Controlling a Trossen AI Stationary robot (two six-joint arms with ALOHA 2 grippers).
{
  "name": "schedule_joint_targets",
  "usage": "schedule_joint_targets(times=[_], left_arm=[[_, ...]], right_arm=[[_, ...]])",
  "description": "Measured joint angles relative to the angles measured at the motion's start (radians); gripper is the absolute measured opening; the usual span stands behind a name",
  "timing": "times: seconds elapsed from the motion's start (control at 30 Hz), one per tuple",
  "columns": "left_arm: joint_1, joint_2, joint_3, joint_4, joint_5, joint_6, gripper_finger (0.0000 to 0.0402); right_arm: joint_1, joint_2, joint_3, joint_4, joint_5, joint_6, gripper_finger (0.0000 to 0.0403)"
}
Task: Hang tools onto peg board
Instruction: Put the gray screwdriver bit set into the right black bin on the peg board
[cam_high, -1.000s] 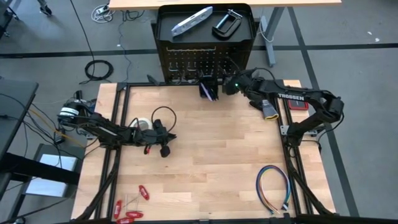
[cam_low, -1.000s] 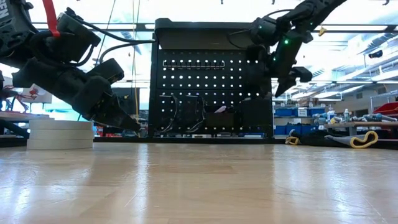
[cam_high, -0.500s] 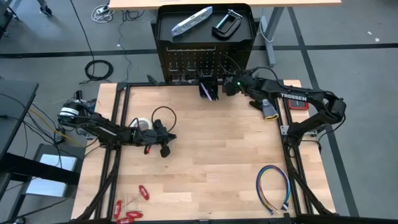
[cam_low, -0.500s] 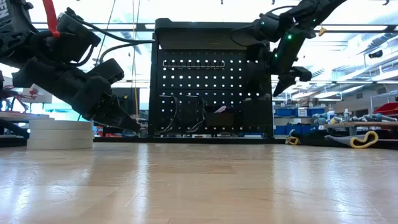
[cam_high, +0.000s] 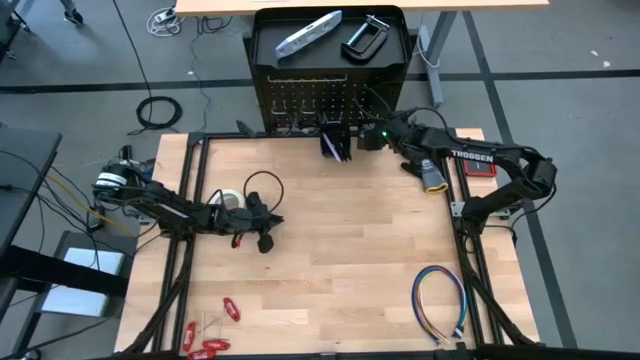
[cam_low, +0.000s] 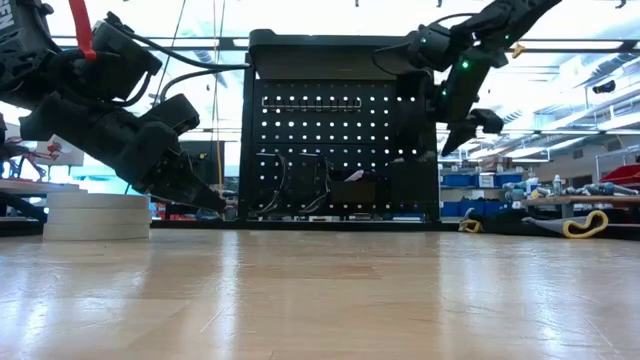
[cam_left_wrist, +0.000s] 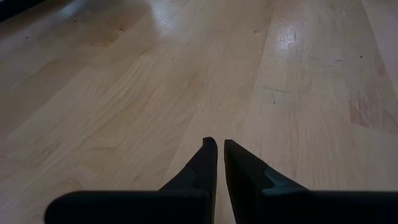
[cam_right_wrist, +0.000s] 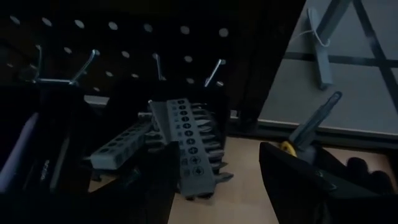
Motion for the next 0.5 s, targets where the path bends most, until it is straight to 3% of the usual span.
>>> schedule_joint_targets(times=[0.33, 0.5], left_arm=[[0.000, 0.000, 0.000, 0.000, 0.000, -0.003, 0.0035], [0.000, 0.000, 0.000, 0.000, 0.000, -0.003, 0.0035]], right_arm=[[-0.002, -0.062, -0.023, 0.083, -0.064, -0.046, 0.0227], [0.020, -0.142, -0.023, -0.024, -0.062, -0.019, 0.0227]])
